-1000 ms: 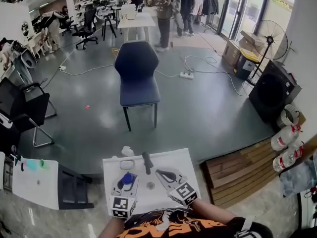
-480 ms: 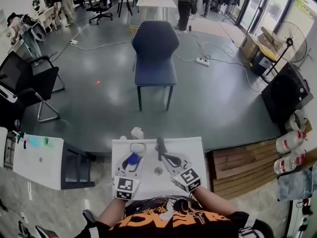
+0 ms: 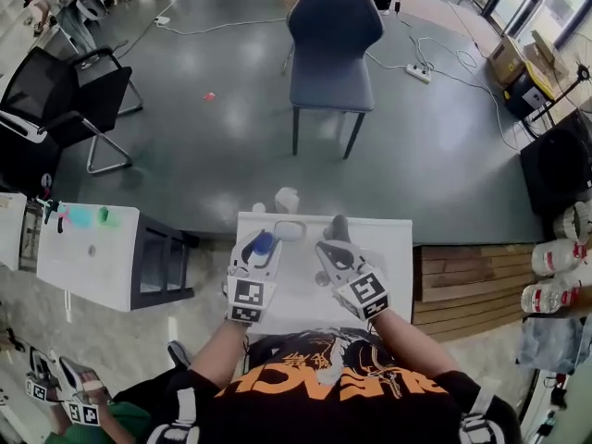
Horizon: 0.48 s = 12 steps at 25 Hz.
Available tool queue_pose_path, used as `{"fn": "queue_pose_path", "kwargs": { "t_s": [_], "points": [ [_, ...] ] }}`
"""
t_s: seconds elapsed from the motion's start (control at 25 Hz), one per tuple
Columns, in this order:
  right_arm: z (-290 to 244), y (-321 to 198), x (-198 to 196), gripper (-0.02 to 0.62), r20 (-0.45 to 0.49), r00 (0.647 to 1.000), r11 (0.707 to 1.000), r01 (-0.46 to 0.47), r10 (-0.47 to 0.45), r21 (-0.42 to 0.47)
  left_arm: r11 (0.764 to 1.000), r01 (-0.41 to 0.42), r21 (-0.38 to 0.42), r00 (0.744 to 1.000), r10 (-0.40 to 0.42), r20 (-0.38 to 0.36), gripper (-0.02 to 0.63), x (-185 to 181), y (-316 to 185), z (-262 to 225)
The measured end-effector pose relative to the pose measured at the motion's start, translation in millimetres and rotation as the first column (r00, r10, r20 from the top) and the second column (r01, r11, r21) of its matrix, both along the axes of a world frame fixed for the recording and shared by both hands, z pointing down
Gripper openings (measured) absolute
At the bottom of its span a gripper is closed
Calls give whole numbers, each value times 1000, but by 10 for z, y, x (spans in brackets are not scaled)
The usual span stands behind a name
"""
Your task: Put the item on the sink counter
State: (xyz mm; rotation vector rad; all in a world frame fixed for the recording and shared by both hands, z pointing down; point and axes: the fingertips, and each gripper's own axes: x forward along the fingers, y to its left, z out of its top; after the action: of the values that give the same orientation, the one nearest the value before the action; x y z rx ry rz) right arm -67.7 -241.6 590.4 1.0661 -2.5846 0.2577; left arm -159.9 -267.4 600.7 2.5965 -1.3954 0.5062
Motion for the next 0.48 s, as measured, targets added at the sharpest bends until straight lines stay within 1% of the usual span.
{"fn": "queue_pose_path", "kwargs": {
  "t_s": [0.2,0.28,0.4,0.48],
  "points": [
    [191,-96,-274,14,-16,1000,999,22,-23,-40,1000,19,-12,1000,-18,7,166,-209,-92,127],
    [271,-141,-359,14,-19,999,998,26,-28,-57,1000,23,-4,1000,-23,6,166,-266,-144,186],
    [408,-193,-496,14,-41,998,996,42,-45,-76,999,27,25,999,-28,26,166,-368,-244,343],
    [514,-175,-599,14,-62,996,994,60,-66,-91,999,35,18,999,-36,31,166,-449,-294,493]
  ]
}}
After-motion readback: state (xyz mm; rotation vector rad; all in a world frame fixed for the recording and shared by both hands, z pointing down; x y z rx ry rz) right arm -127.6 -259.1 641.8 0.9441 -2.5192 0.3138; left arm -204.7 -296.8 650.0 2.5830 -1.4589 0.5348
